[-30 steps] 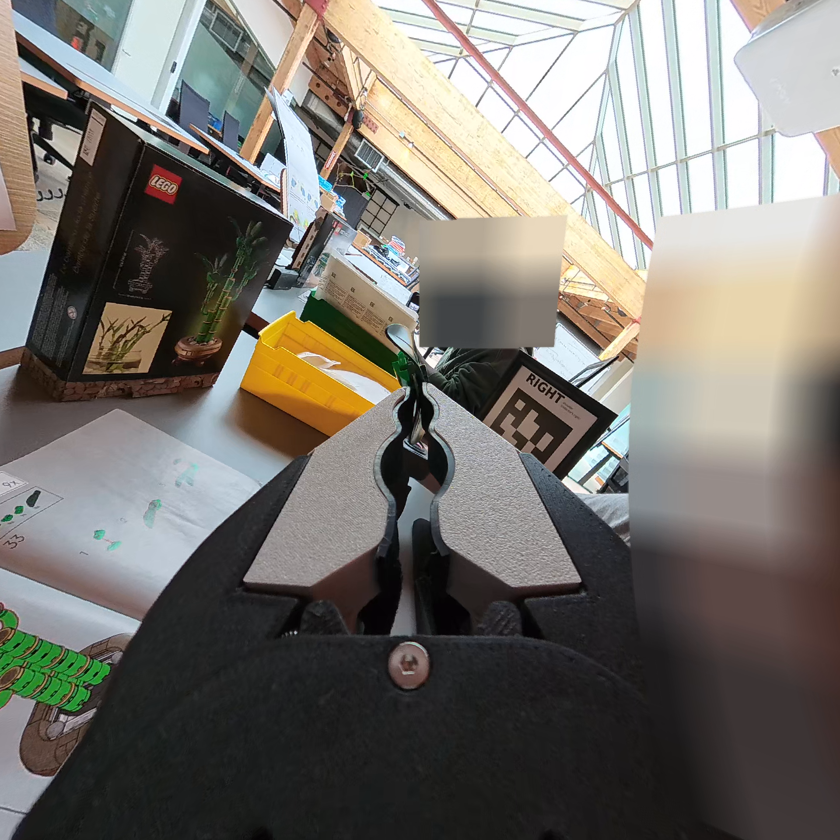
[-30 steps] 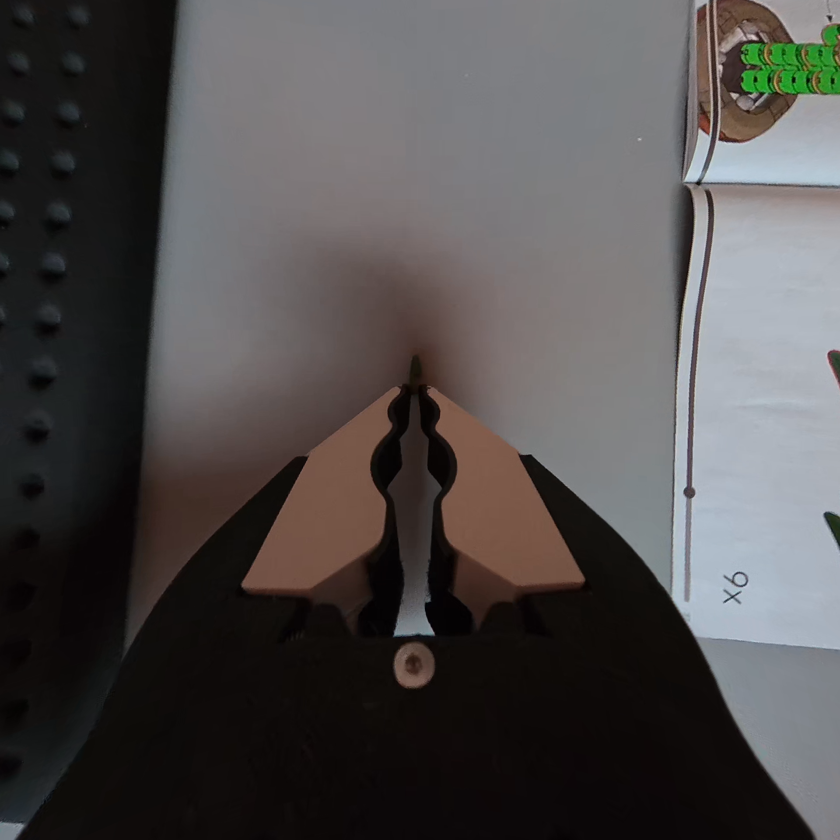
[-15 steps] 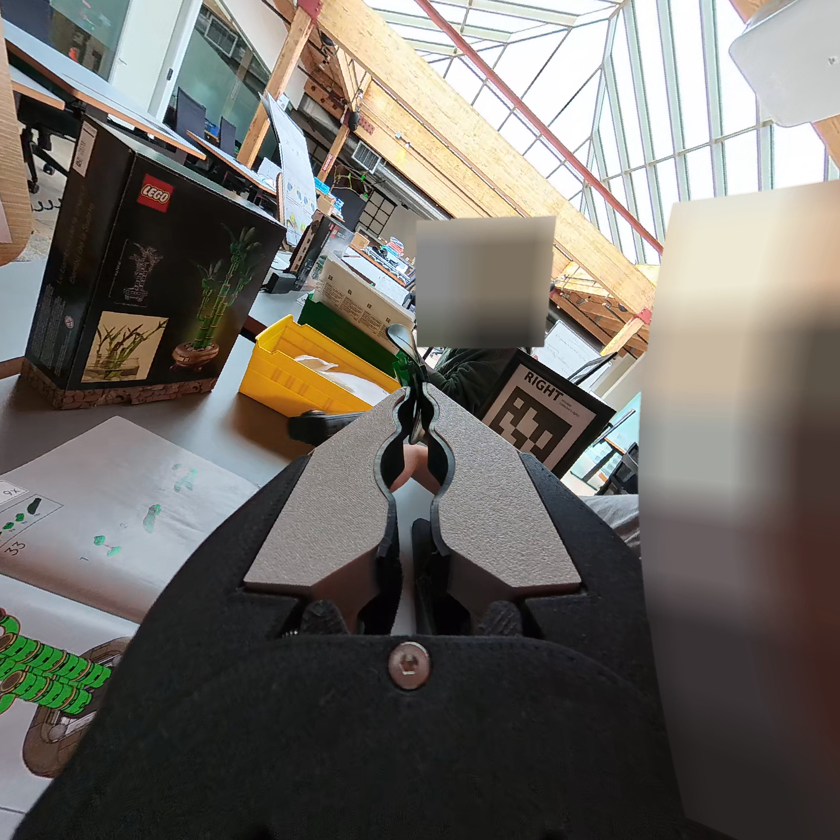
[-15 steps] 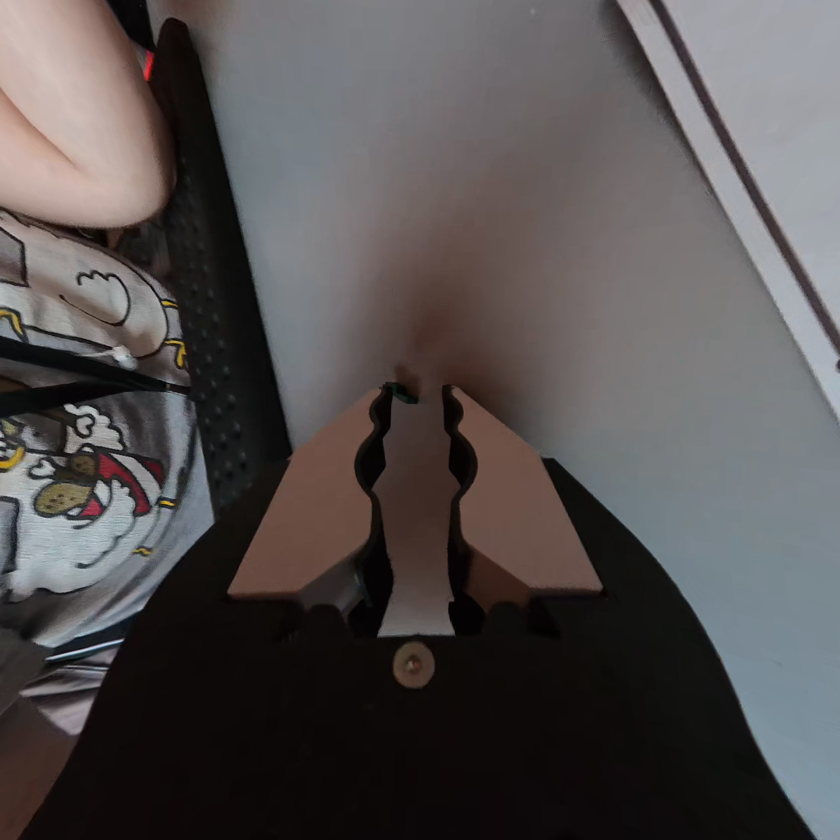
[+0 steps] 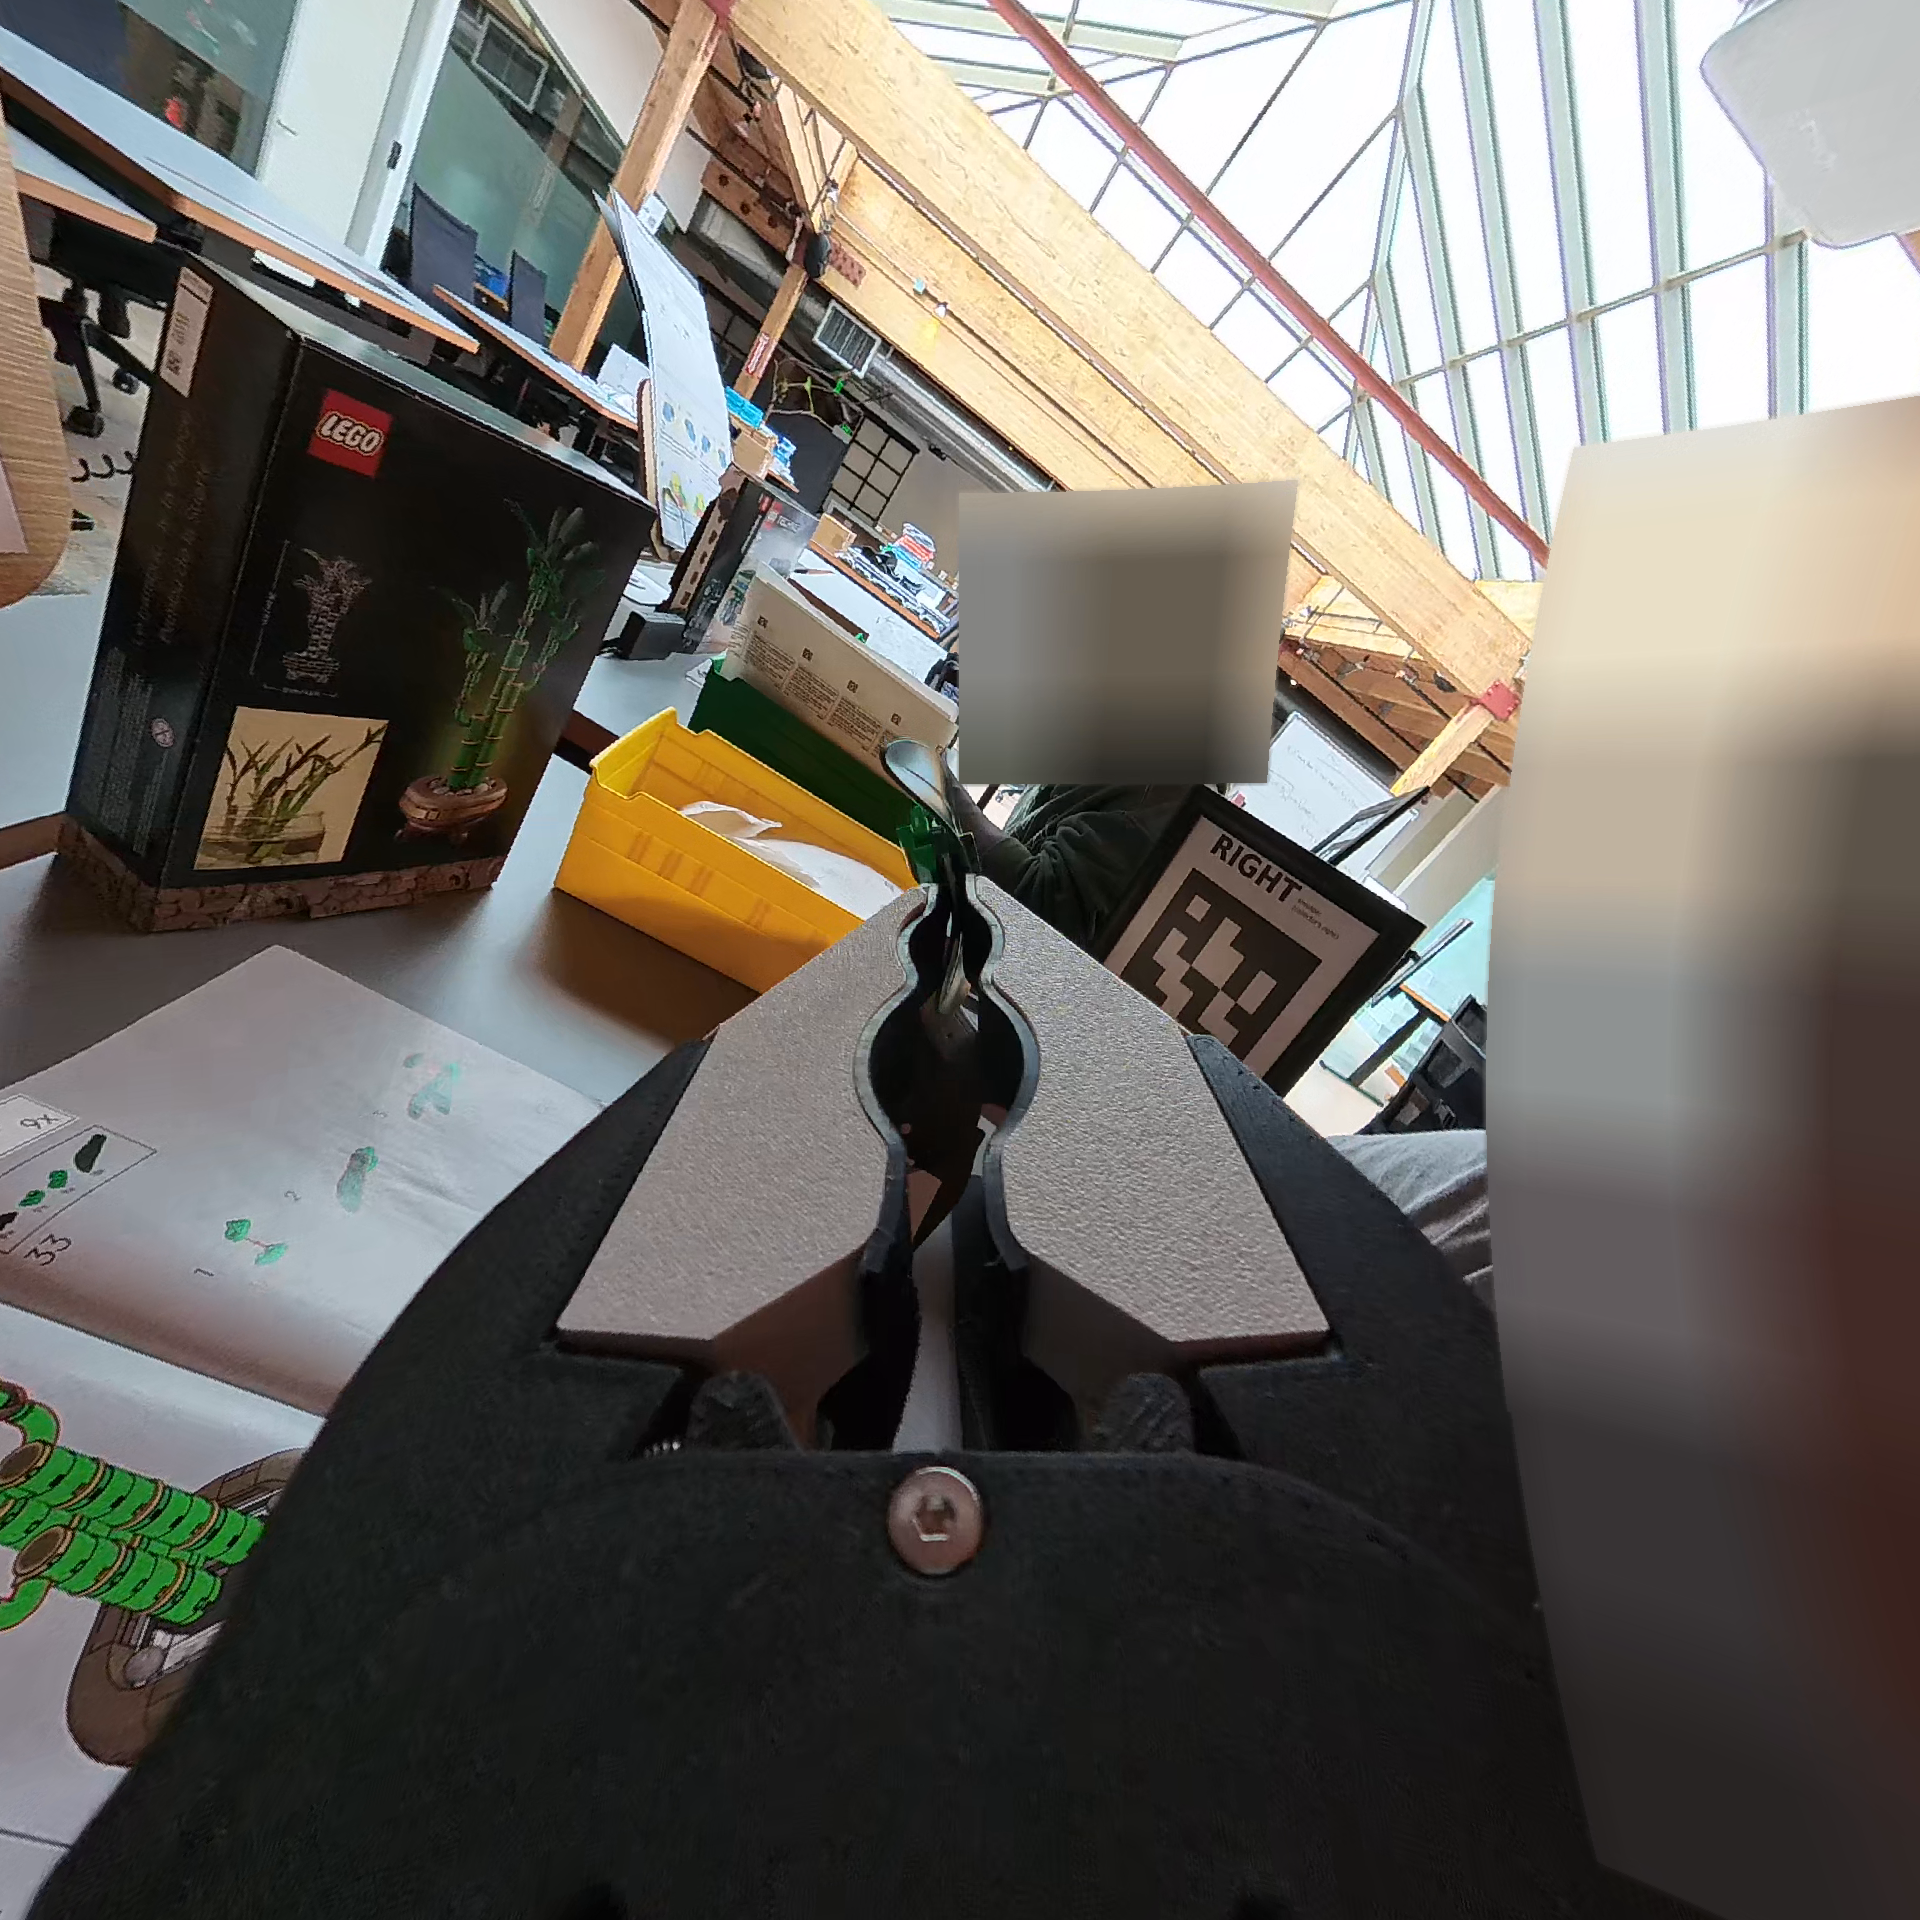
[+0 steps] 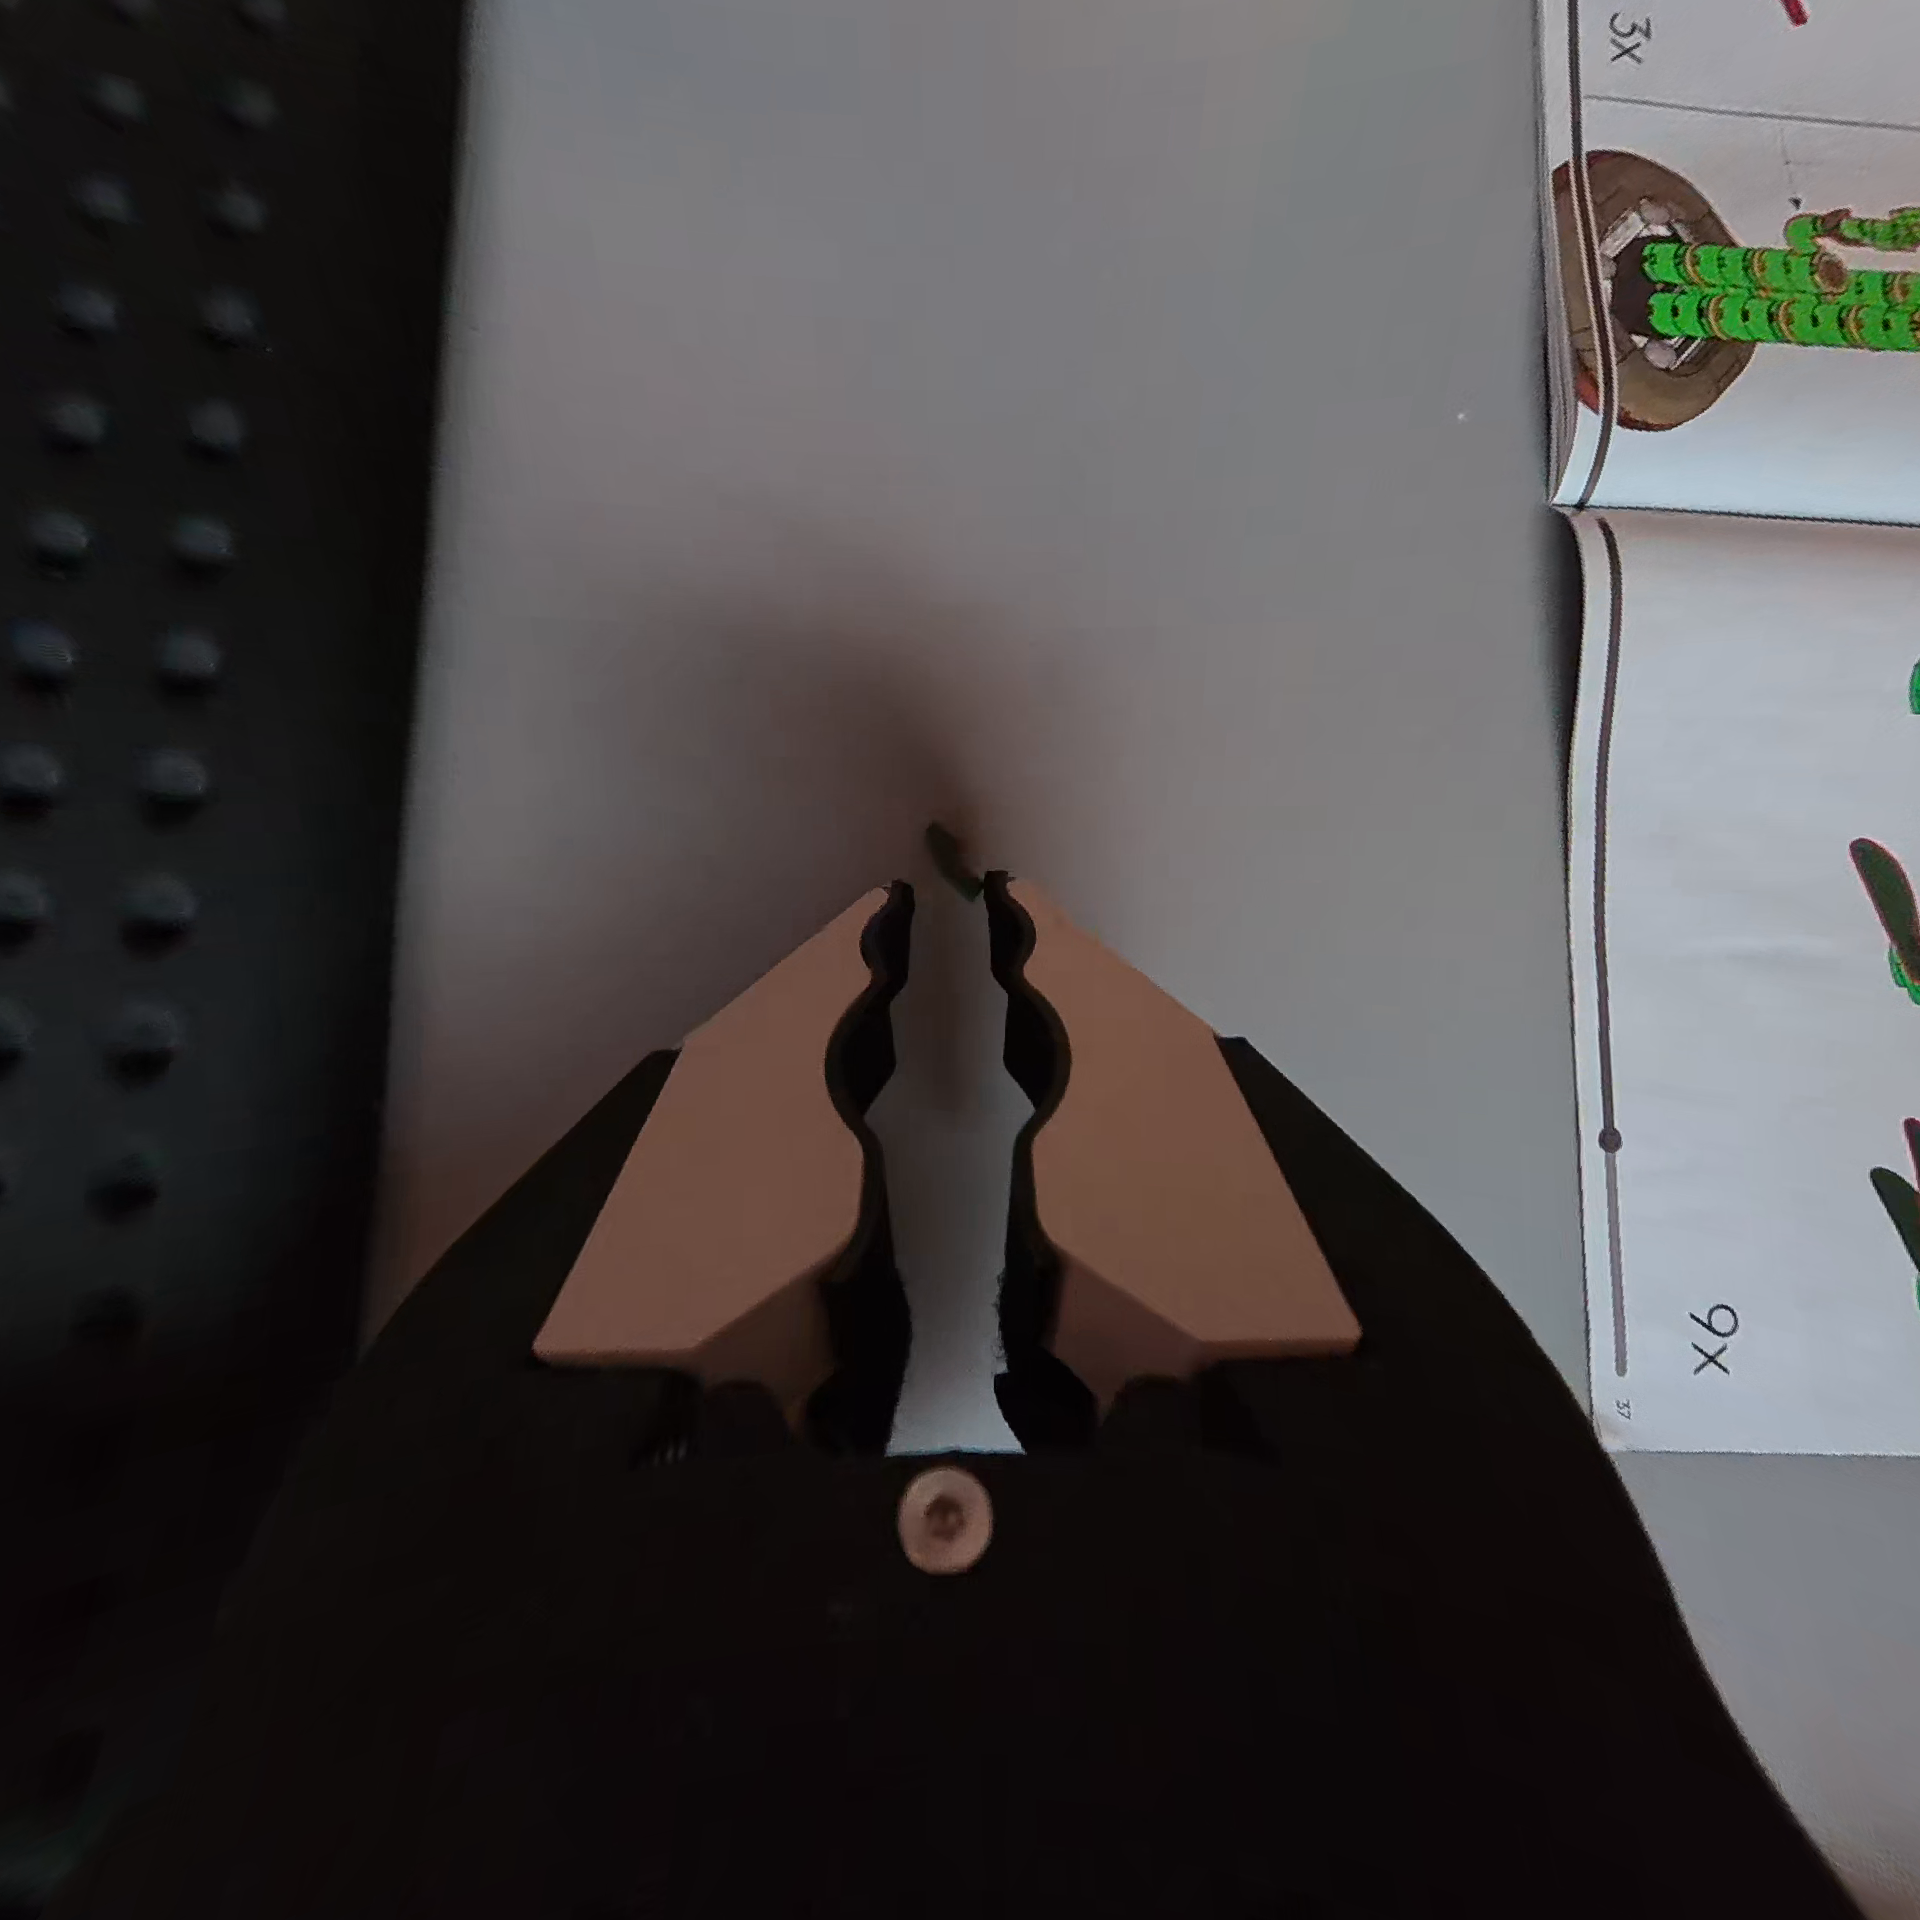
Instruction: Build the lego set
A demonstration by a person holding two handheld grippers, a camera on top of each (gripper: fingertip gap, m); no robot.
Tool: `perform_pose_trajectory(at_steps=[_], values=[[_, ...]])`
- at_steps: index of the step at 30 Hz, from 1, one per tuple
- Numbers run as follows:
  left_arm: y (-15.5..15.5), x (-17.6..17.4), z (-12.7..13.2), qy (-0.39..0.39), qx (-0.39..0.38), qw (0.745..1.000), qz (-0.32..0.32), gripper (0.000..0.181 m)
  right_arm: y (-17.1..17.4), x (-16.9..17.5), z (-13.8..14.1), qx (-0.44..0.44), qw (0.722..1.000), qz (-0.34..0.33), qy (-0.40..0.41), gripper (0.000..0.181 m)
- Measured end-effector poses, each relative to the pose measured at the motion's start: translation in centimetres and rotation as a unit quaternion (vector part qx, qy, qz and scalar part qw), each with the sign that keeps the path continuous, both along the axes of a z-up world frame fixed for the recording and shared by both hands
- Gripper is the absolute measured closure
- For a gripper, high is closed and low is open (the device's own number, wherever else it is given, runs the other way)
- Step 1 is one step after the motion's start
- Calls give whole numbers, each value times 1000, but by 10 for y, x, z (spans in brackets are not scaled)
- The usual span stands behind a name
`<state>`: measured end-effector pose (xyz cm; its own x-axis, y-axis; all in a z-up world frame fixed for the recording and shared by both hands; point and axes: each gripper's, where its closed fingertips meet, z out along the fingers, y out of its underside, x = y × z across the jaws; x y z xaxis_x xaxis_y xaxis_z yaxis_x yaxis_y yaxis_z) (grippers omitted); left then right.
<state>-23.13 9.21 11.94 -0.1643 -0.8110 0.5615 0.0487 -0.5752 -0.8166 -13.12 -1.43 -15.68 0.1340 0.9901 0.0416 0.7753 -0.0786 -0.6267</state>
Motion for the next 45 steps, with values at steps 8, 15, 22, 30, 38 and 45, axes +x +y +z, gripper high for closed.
perform_pose_trajectory(at_steps=[8, 15, 22, 30, 38, 45], values=[[0, 0, 0, -1, -2, 1000, -2, 181, 5, -3, 3, 2, 1000, 0, 0, 170], [2, -4, 2, -6, -1, 1000, 2, 181, 2, -2, -4, -54, 998, -13, -10, 179], [1, -5, 4, -10, 0, 1000, 1, 181, 1, -1, 2, -372, 915, -146, 55, 180], [0, -8, 7, -16, 0, 1000, -1, 181, 1, 8, -5, -570, 781, -254, 36, 179], [-4, -8, 11, -20, 8, 1000, -7, 181, 5, 12, -3, -531, 803, -271, 24, 173], [-7, -8, 12, -19, 15, 1000, -10, 181, 8, 24, 19, -473, 831, -283, 78, 168]])
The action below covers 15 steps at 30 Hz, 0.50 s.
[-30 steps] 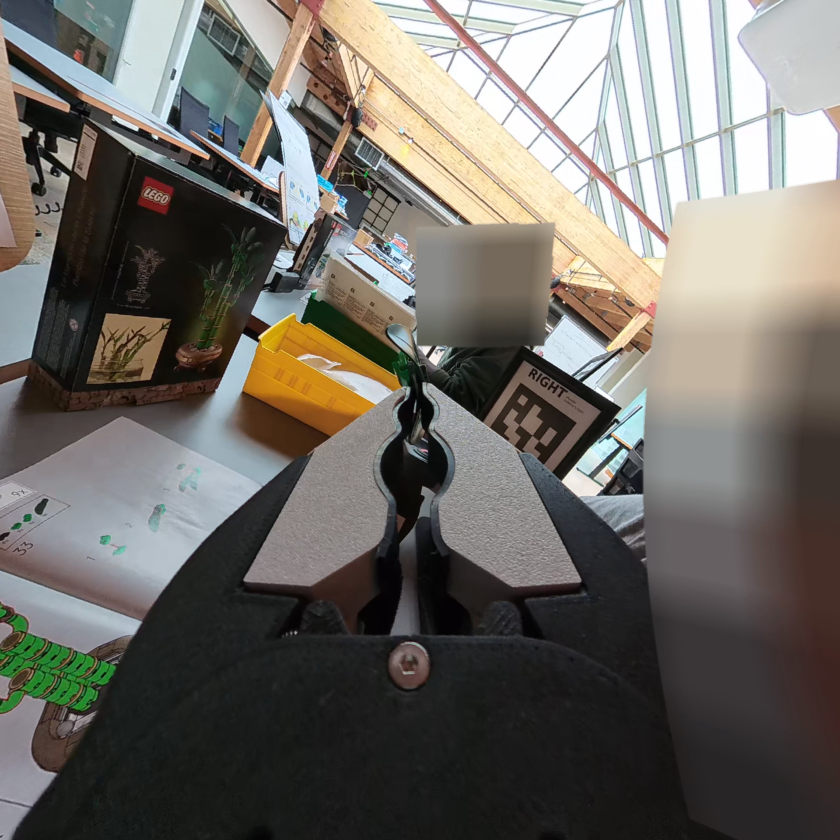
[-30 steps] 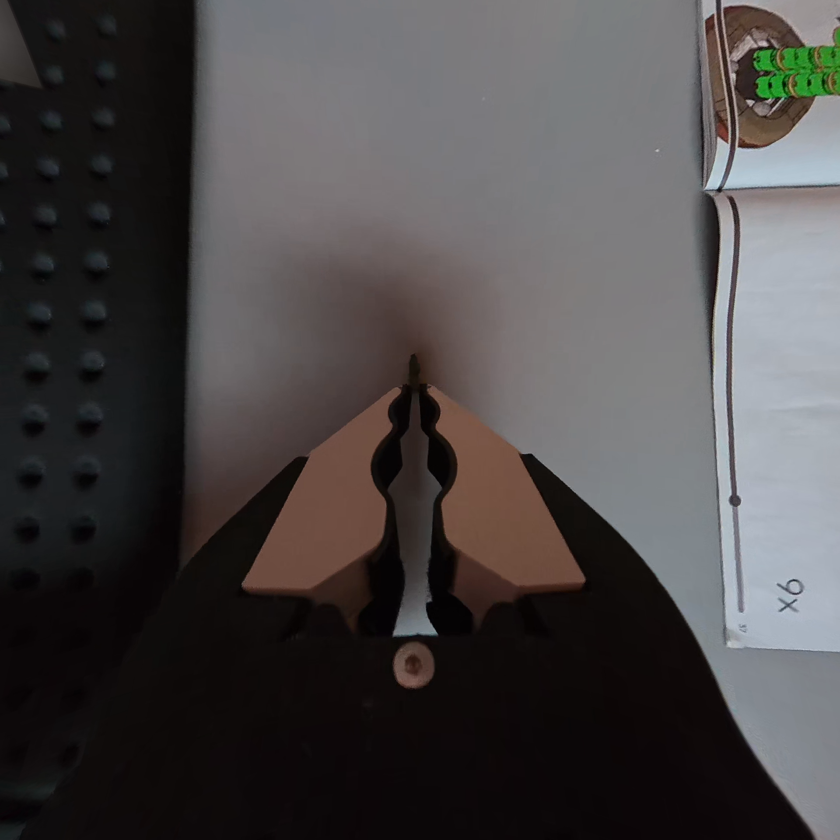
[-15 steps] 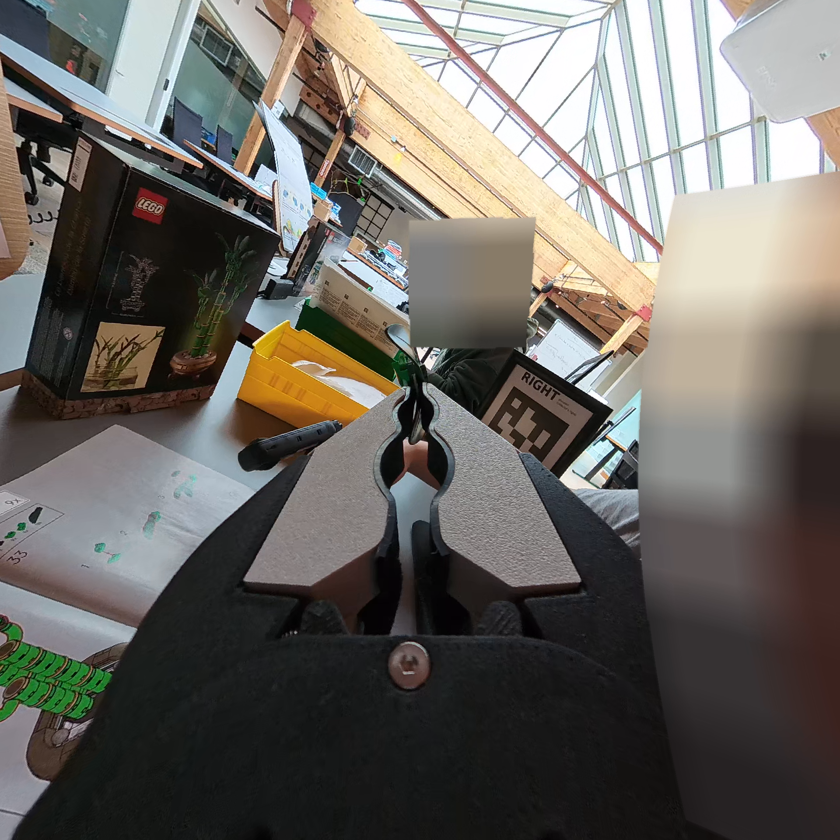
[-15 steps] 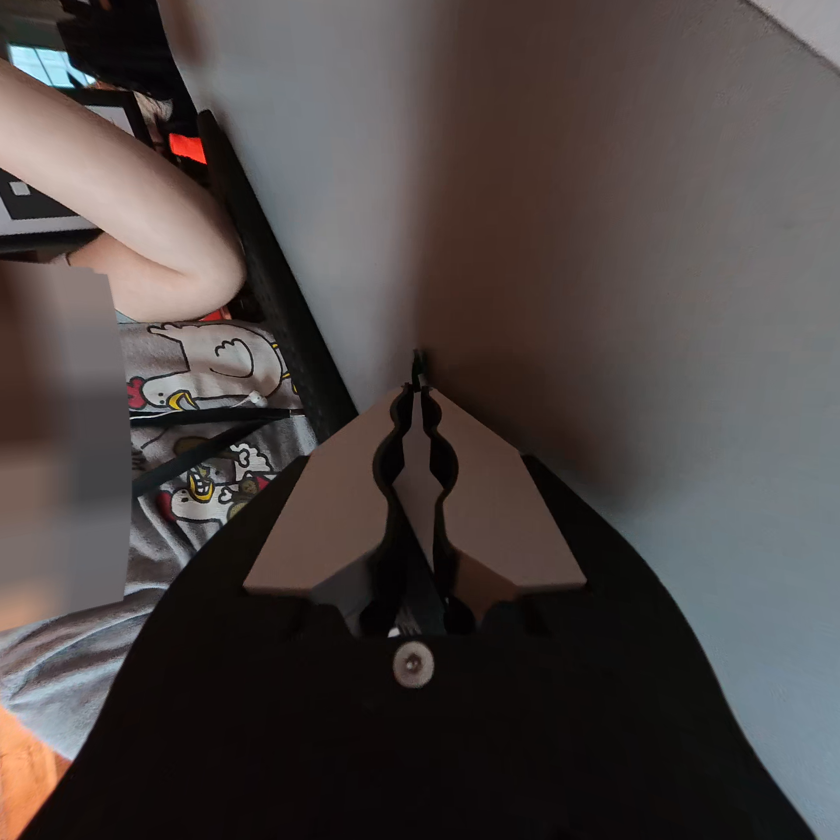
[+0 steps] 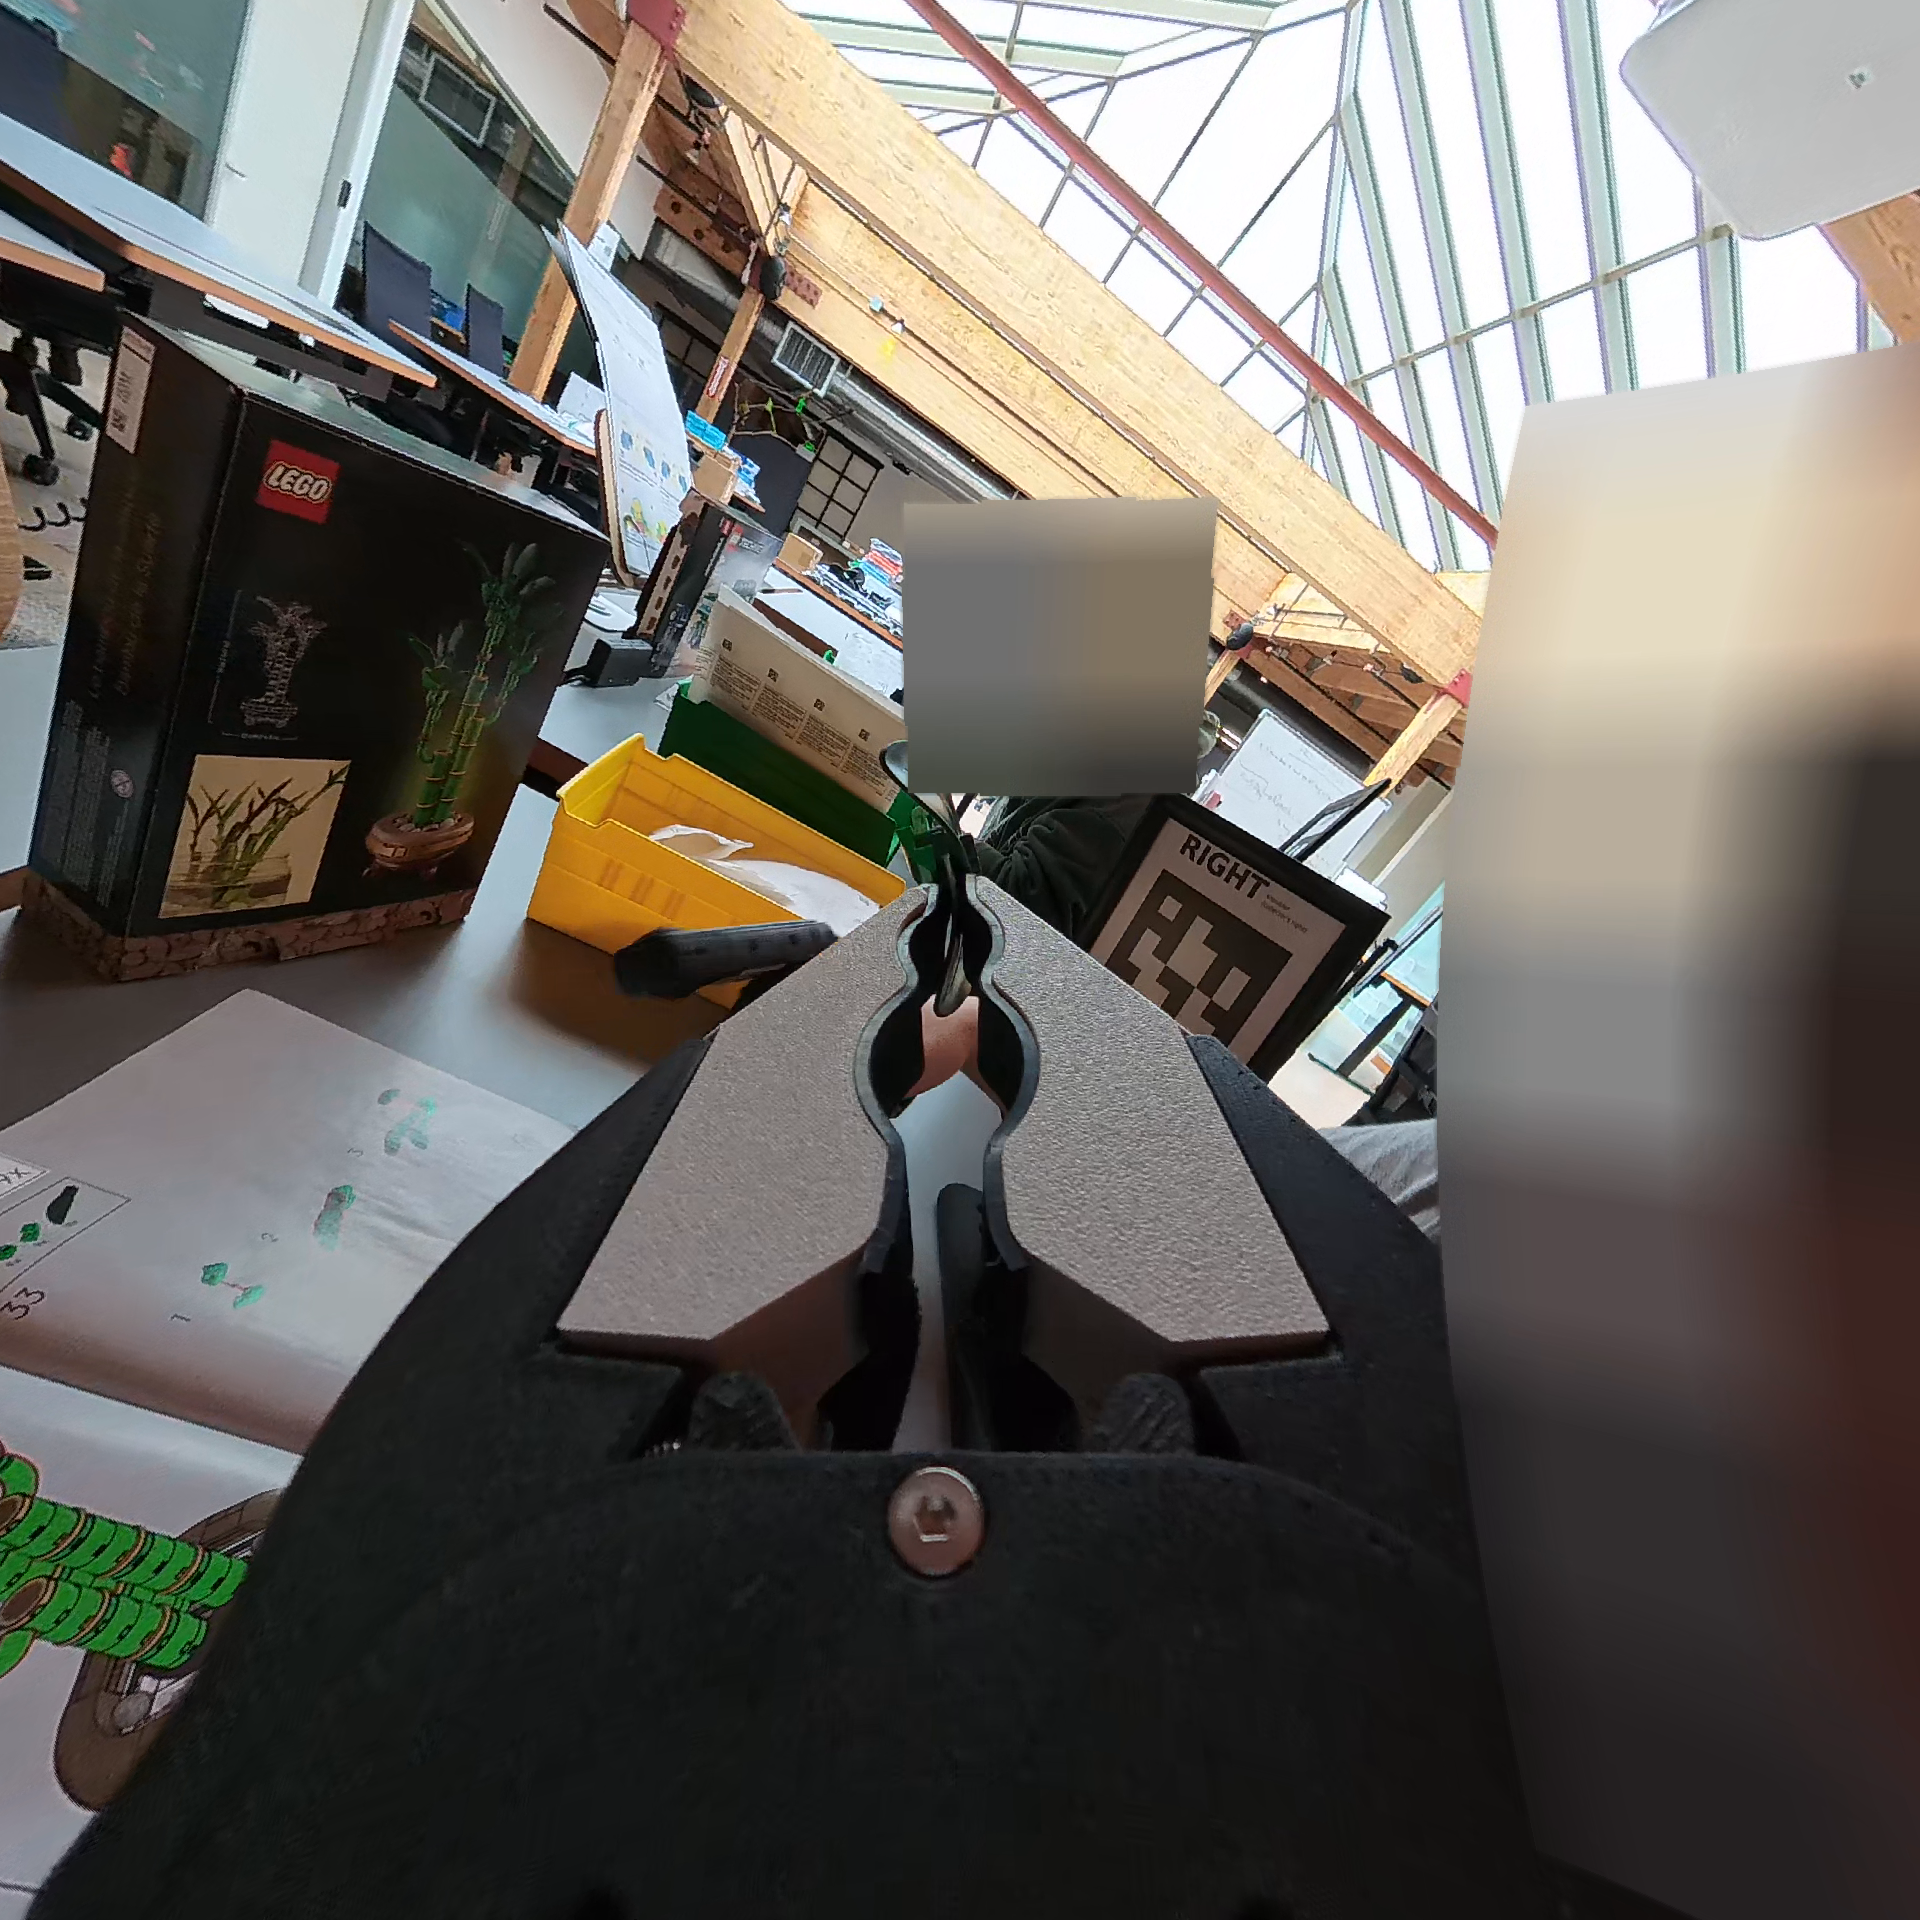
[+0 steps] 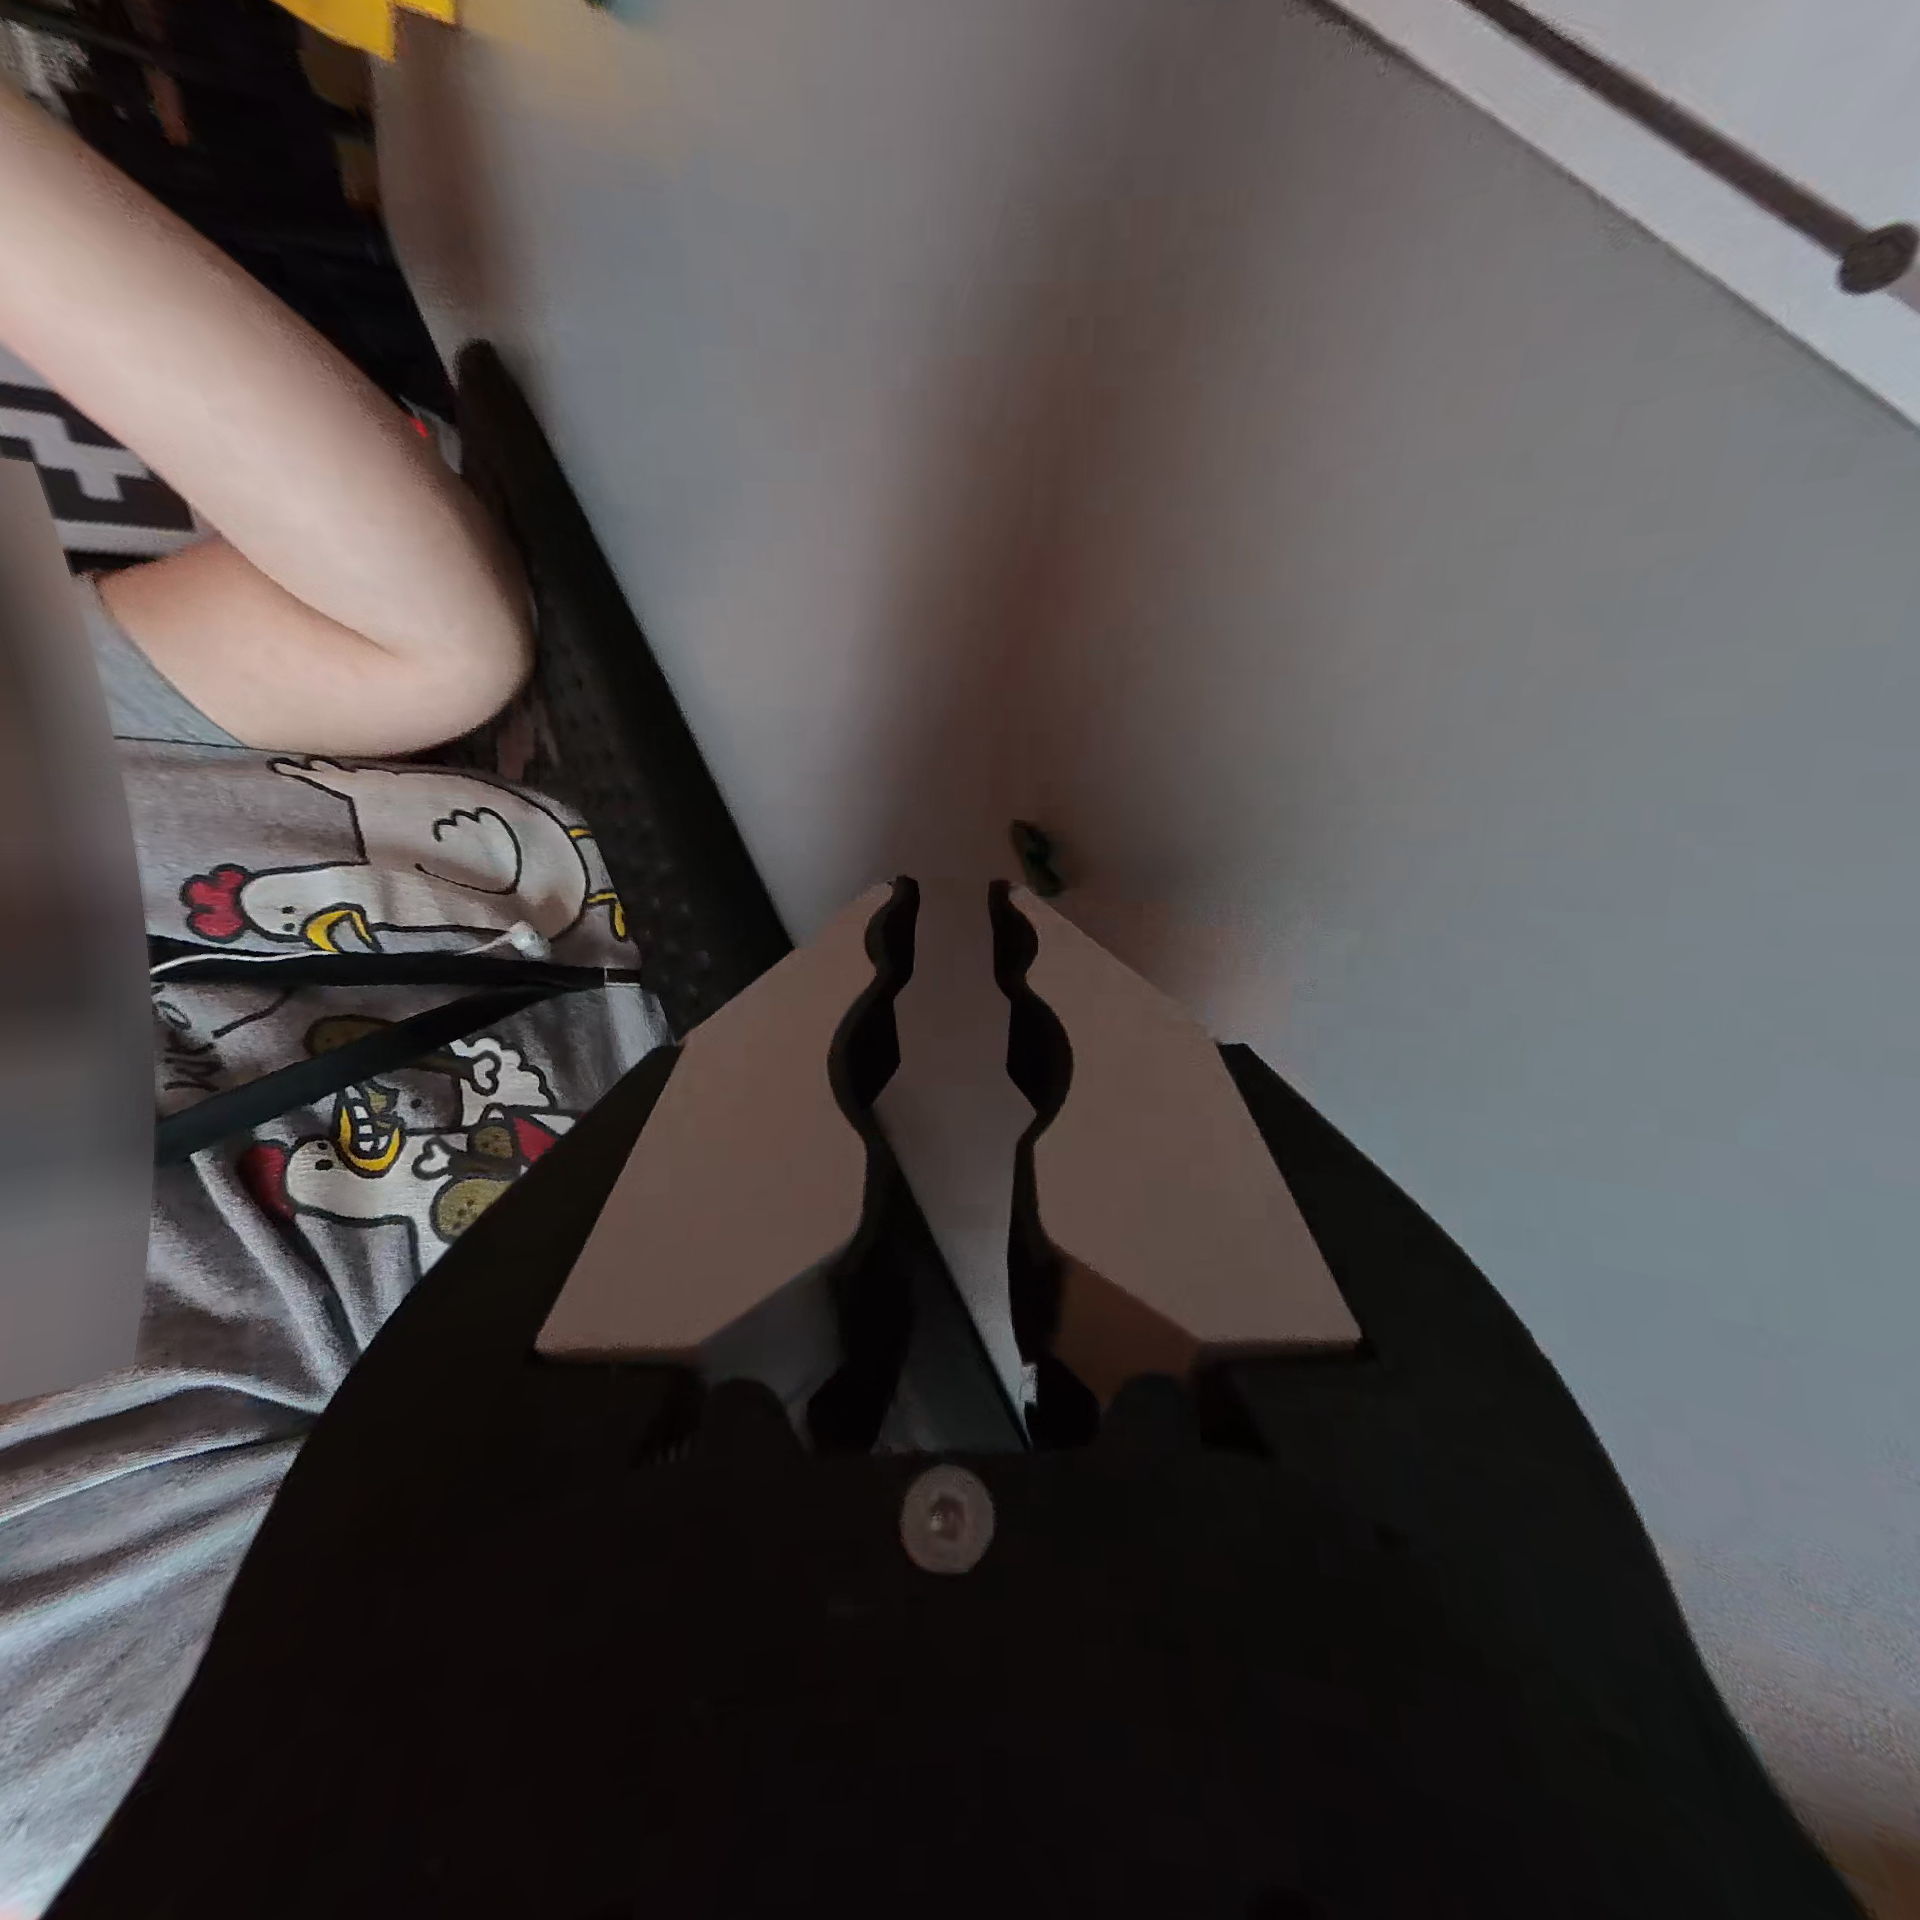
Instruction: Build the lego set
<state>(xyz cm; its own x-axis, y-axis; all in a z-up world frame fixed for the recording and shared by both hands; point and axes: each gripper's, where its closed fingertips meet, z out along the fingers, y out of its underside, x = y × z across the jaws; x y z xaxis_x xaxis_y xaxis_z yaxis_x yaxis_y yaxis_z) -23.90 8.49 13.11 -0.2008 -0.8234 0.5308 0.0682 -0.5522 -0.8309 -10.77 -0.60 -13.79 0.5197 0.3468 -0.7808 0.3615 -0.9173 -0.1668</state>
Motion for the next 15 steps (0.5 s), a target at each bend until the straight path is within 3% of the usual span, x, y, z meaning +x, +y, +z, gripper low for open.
perform_pose_trajectory(at_steps=[7, 11, 15], values=[[2, 2, -2, 2, -5, 1000, 0, 181, 1, 30, 11, 163, 984, -64, -16, 156], [0, 6, -4, 12, 2, 1000, 2, 181, -6, 28, 12, 283, 958, -35, -40, 150], [-3, 10, -6, 20, 6, 1000, 0, 181, -17, 19, -6, 326, 939, 13, -112, 152]])
